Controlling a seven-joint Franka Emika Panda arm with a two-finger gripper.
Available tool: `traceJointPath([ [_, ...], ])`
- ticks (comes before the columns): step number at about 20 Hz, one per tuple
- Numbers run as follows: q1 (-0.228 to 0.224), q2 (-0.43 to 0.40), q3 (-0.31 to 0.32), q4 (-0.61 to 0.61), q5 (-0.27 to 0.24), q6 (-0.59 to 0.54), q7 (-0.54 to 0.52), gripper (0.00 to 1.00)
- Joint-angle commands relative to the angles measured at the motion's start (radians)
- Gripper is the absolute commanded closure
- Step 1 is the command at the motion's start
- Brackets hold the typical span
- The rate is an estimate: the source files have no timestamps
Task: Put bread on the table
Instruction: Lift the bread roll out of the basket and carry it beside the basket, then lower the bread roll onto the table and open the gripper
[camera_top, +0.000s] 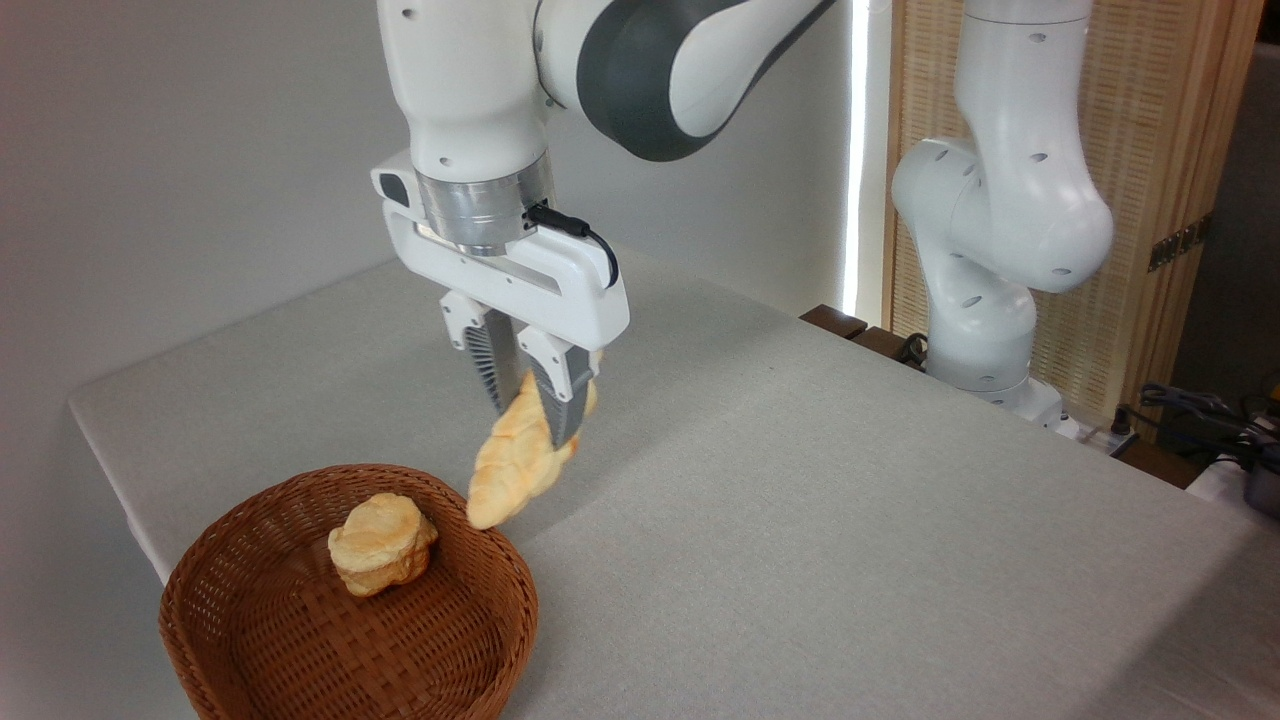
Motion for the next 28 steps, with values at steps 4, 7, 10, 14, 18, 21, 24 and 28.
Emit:
traceJointPath([
  [4,-0.016,0.007,-0.005,-0.026,0.04,-0.082,0.063,0.0],
  [7,-0.03,0.03,-0.009,-0.026,0.058,-0.075,0.065,0.0],
  [10,-0.042,0.044,-0.011,-0.024,0.08,-0.059,0.062,0.0],
  [14,-0.047,0.044,-0.011,-0.02,0.08,-0.033,0.062,0.0],
  [18,-0.049,0.044,-0.011,-0.012,0.08,0.015,0.062,0.0],
  [21,-0.046,0.046,-0.008,0.042,0.081,0.059,0.065,0.0],
  [24,-0.044,0.05,0.0,0.091,0.081,0.074,0.062,0.0],
  [28,-0.041,0.049,0.0,0.094,0.081,0.069,0.063,0.0],
])
